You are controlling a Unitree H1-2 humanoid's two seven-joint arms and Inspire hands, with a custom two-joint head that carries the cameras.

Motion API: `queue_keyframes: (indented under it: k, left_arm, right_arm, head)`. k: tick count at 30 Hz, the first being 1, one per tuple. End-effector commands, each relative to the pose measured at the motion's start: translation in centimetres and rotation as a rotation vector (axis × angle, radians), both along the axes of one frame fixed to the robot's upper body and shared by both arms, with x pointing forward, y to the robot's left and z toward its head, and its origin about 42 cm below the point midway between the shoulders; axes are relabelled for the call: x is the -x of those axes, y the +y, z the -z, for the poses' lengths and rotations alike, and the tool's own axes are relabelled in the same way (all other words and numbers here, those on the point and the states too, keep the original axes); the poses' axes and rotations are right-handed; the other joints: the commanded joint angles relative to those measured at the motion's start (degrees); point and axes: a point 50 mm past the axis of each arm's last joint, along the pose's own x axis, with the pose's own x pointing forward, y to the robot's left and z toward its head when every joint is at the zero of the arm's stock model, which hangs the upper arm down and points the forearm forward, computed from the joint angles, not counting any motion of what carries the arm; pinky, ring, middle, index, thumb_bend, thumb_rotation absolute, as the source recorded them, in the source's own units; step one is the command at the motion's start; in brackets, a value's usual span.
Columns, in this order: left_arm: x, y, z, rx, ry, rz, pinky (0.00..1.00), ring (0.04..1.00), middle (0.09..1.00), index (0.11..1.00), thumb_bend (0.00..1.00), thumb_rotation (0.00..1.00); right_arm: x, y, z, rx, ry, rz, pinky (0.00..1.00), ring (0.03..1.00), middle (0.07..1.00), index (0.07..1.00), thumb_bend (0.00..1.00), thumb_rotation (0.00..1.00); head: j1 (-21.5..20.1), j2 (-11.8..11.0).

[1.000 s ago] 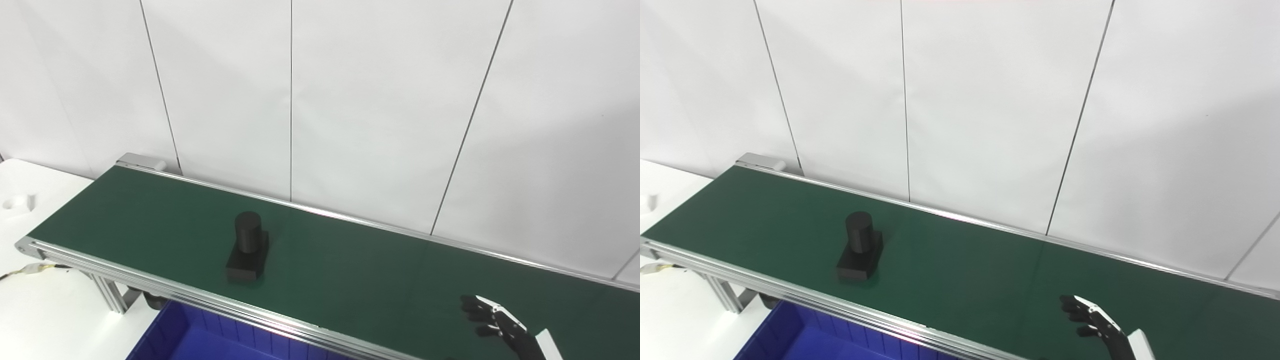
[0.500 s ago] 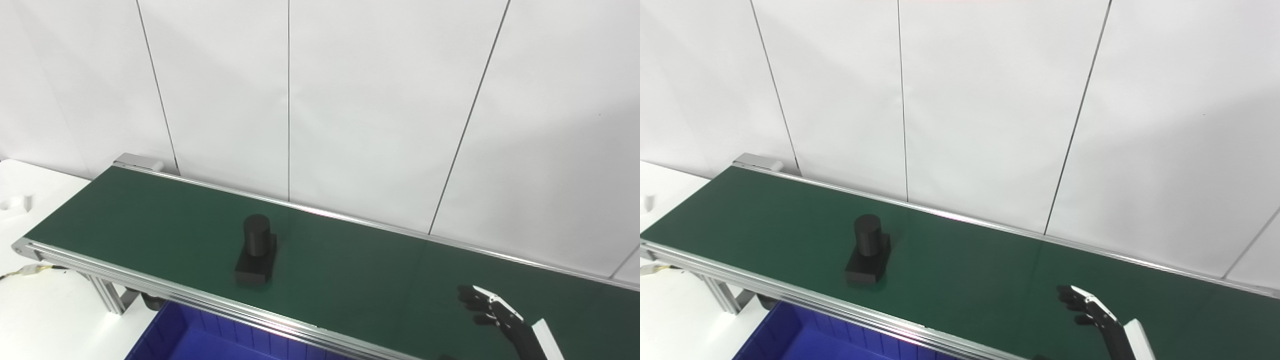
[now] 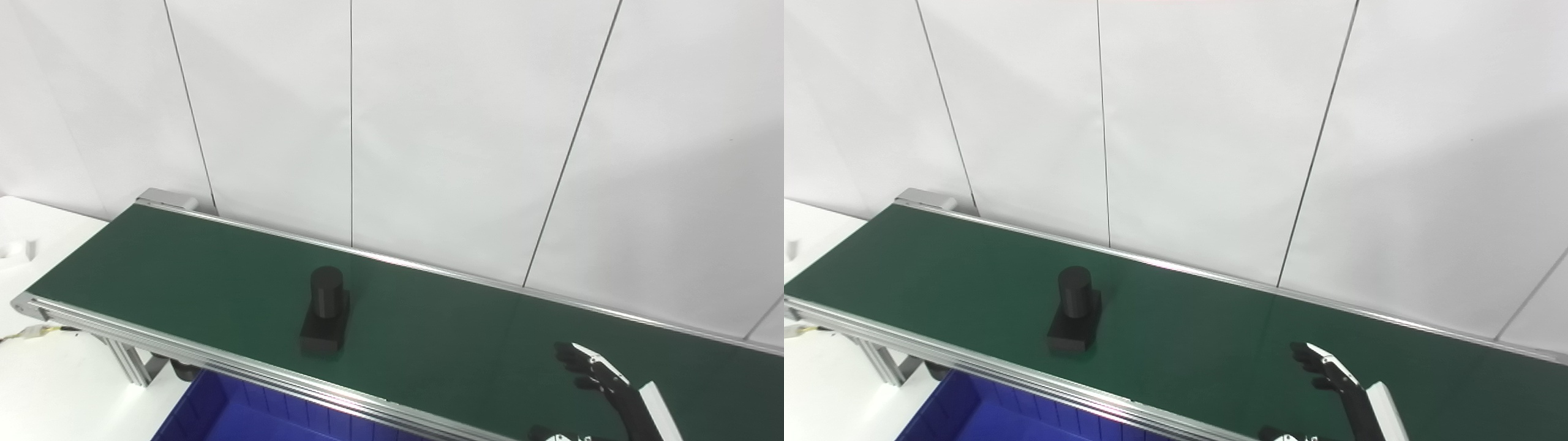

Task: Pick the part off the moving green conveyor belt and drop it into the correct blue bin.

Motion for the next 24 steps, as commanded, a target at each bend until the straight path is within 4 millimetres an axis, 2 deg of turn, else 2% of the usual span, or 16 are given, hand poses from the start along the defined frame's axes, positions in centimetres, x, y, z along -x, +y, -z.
queue_keyframes:
  k: [1,6,24]
  left_arm:
    - [-0.9,0.0,-1.3,0.011,-0.084,0.007,0.76,0.823,0.828,0.813,1.00,0.15]
    - [-0.9,0.0,-1.3,0.011,-0.084,0.006,0.76,0.823,0.830,0.814,1.00,0.15]
    - [-1.0,0.2,-1.2,0.003,-0.080,0.012,0.78,0.834,0.838,0.825,1.00,0.14]
  right_arm:
    - [-0.7,0.5,-1.4,-0.022,-0.071,-0.008,0.76,0.813,0.807,0.821,0.60,0.17]
    - [-1.4,0.7,-1.1,-0.017,-0.064,-0.007,0.76,0.813,0.807,0.830,0.60,0.24]
    - [-3.8,1.6,-0.3,-0.018,-0.060,-0.014,0.79,0.821,0.811,0.837,0.62,0.29]
  head:
    - [-0.15,0.07]
    - [-0.65,0.20]
    - [-2.99,0.04]
